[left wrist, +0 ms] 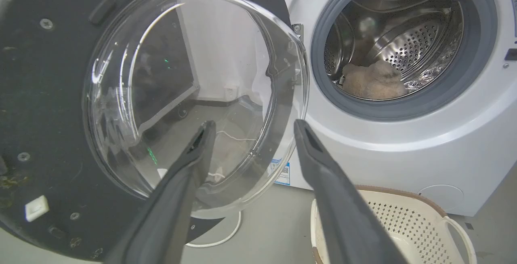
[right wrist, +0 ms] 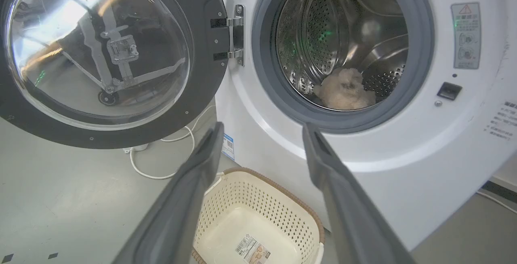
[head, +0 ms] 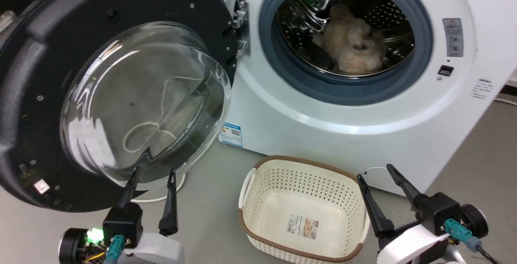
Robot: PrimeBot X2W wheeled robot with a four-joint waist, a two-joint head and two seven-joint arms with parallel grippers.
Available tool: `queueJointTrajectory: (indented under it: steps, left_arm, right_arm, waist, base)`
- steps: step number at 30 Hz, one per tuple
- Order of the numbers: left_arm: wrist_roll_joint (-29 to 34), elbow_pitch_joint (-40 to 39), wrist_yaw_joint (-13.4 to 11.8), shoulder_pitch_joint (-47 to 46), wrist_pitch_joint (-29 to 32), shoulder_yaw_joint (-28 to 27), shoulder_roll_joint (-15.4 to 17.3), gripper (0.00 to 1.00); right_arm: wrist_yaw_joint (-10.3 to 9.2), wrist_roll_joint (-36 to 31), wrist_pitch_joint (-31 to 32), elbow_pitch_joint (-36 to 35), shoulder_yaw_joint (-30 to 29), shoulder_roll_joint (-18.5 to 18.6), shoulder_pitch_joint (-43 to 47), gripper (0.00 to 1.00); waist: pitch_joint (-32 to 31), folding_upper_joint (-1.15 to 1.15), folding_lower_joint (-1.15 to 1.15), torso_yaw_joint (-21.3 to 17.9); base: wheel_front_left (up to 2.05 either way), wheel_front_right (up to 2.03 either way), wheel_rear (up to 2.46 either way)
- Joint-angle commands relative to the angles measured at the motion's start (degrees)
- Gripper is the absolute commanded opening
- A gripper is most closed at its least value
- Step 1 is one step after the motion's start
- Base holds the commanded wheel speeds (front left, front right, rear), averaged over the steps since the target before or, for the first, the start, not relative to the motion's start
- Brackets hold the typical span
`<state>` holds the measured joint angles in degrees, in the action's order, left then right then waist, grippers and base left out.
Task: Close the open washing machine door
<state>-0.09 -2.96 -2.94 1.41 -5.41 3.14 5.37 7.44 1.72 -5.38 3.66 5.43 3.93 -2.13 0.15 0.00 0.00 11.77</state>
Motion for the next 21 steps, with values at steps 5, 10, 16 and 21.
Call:
queueJointTrajectory:
  steps: [5, 10, 16, 21]
  left_arm:
    - [0.16, -0.8, -0.7, 0.93, -1.05, 0.57, 0.7, 1.0]
    - [0.0, -1.26, -1.37, 1.35, -1.89, 1.04, 1.28, 1.0]
    - [-0.43, -1.74, -2.2, 1.78, -3.09, 1.62, 1.88, 1.0]
    - [-0.74, -1.79, -2.56, 2.13, -3.69, 1.75, 1.95, 1.0]
  right_arm:
    - [0.02, 0.61, -1.1, 0.49, 1.0, 0.8, -1.04, 1.0]
    - [0.02, 0.95, -1.94, 0.98, 2.16, 1.31, -0.98, 1.0]
    - [0.03, 1.07, -3.13, 1.68, 3.55, 1.76, -0.86, 1.0]
    - [0.03, 1.22, -3.73, 2.05, 3.98, 2.1, -0.82, 1.0]
  waist:
    - [-0.01, 0.0, 0.0, 1.24]
    - [-0.16, 0.0, 0.0, 2.84]
    - [-0.48, 0.0, 0.0, 5.05]
    - [-0.43, 0.0, 0.0, 6.3]
  base:
    - [-0.04, -0.04, -0.04]
    - [0.0, 0.0, 0.0]
    - [0.0, 0.0, 0.0]
    - [0.0, 0.0, 0.0]
